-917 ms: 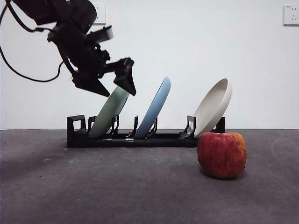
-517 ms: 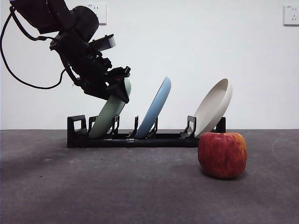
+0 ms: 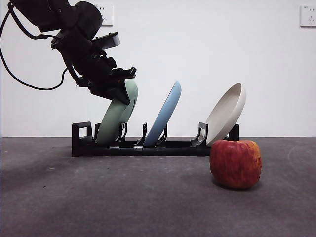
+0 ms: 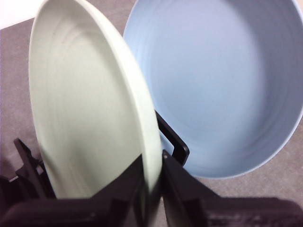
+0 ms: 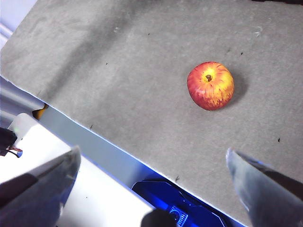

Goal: Take the green plate from the plate rack,put the plate on the table,take the apple from the table,put the apple in the plate

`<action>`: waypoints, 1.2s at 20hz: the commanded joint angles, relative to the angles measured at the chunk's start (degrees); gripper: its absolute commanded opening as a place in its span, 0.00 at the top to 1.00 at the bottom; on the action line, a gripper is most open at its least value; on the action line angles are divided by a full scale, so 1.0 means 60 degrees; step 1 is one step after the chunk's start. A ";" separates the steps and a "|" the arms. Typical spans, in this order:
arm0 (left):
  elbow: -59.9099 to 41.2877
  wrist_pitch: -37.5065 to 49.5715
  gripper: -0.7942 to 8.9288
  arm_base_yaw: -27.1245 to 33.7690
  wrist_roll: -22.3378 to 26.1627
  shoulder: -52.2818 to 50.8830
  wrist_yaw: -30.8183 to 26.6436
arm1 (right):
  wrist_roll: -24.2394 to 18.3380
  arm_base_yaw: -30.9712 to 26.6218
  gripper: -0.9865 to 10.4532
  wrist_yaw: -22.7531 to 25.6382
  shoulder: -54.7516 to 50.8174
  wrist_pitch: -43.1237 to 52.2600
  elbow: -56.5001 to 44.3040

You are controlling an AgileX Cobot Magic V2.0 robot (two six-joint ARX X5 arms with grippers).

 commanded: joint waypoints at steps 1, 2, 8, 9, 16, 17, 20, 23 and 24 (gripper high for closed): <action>-0.0073 -0.0066 0.93 -0.0044 -0.0215 -0.0306 0.0138 | 0.0058 0.0018 0.29 -0.0011 0.0000 0.0062 0.0018; -0.0073 -0.0069 0.93 -0.0044 -0.0215 -0.0448 0.0135 | 0.0058 0.0018 0.29 -0.0011 0.0000 0.0062 0.0018; -0.0073 -0.0444 0.93 -0.0066 -0.0204 -0.1770 -0.0055 | 0.0058 0.0018 0.29 -0.0015 0.0000 0.0058 0.0018; -0.0073 -0.0692 0.93 -0.0095 -0.0168 -0.2102 -0.0051 | 0.0058 0.0018 0.29 -0.0015 0.0000 0.0062 0.0018; -0.0073 -0.3242 0.93 -0.0914 0.1217 -0.4597 -0.0379 | 0.0058 0.0018 0.29 -0.0018 0.0000 0.0066 0.0018; -0.0073 -0.3552 0.93 -0.1118 0.1464 -0.4889 -0.0699 | 0.0058 0.0018 0.29 -0.0018 0.0000 0.0066 0.0018; -0.0073 -0.4484 0.93 -0.1800 0.2029 -0.5523 -0.1759 | 0.0058 0.0018 0.29 -0.0018 0.0000 0.0062 0.0018; -0.0076 -0.5614 0.93 -0.2466 0.2328 -0.5774 -0.2386 | 0.0058 0.0018 0.29 -0.0022 0.0000 0.0066 0.0018; -0.0076 -0.6051 0.92 -0.2674 0.2386 -0.5774 -0.2539 | 0.0058 0.0018 0.29 -0.0022 0.0000 0.0066 0.0018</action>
